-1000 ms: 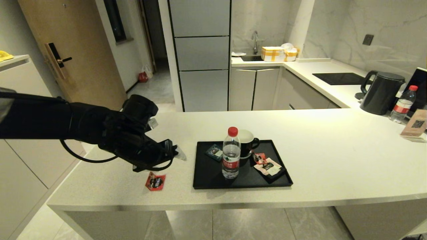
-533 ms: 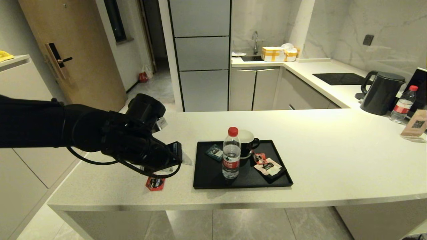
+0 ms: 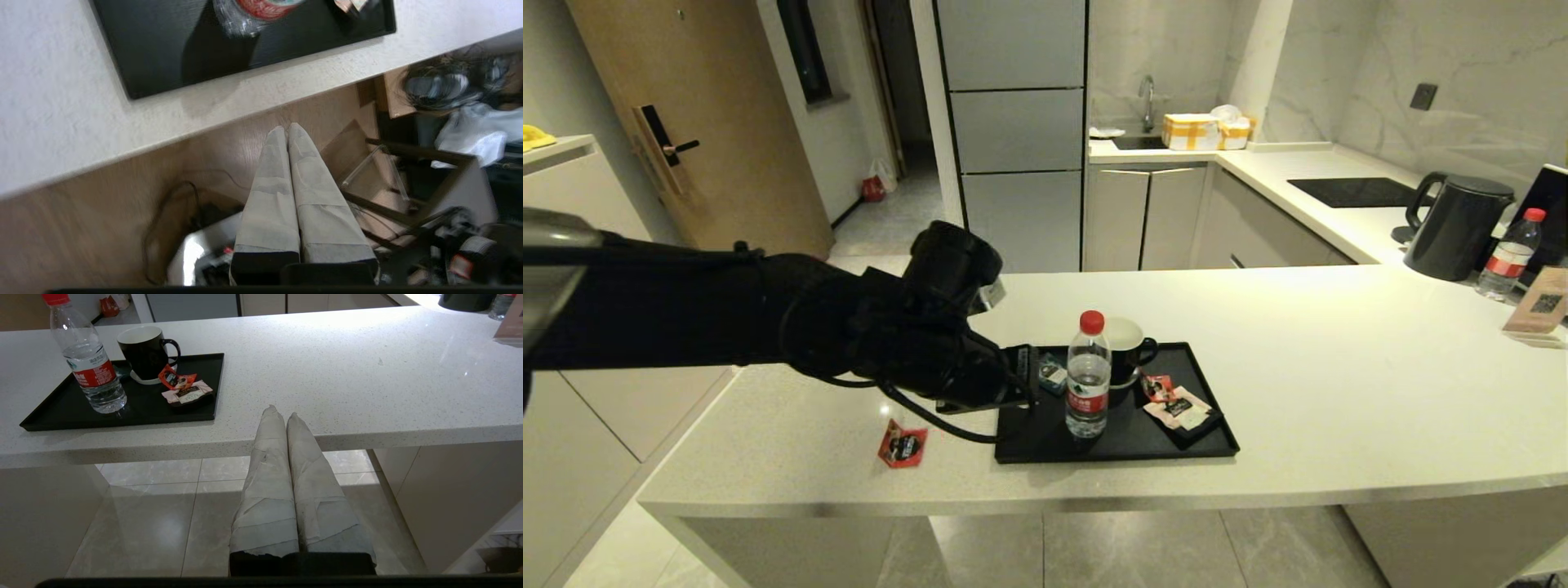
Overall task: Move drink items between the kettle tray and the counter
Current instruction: Pick up the bottled water
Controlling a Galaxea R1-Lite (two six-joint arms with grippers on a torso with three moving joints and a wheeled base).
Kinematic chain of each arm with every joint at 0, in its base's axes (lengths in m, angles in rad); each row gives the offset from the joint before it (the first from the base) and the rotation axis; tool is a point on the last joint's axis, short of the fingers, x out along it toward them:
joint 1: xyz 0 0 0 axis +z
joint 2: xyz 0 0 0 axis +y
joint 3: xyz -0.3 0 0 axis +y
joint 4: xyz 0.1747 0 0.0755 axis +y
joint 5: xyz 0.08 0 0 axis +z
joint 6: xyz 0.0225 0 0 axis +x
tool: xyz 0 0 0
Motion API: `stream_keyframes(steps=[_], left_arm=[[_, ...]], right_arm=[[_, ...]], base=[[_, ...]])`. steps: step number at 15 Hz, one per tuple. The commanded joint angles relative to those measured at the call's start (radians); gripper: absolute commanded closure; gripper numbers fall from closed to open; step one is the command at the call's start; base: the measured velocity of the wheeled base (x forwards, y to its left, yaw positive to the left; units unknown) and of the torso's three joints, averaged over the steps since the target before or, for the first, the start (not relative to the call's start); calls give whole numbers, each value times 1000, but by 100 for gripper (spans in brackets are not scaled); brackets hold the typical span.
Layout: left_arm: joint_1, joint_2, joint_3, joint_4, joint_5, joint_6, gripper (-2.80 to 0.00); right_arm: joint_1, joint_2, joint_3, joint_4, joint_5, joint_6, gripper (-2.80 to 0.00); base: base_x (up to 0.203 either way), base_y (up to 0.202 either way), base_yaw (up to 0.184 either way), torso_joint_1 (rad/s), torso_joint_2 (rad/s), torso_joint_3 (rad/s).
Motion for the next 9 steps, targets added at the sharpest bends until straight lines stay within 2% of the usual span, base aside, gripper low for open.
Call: stream_keyframes(steps=[1,3,6,8,9], left_arm=[[-8,65,-11,-45,4,29,0],[-7,118,29,-234,0,91,0],[-2,202,61,-386,38,154,0],[2,232,60,-435,81,182,0],[9,274,55,-483,114,227,-280]], right_arm=[[0,1,2,0,0,0,0],[0,1,2,0,0,0,0],[0,1,2,0,0,0,0],[0,1,2,0,0,0,0],[0,1,2,0,0,0,0]], base=[[0,0,0,0,0,0],[0,0,0,0,0,0],[0,0,0,0,0,0],[0,0,0,0,0,0],[0,0,0,0,0,0]])
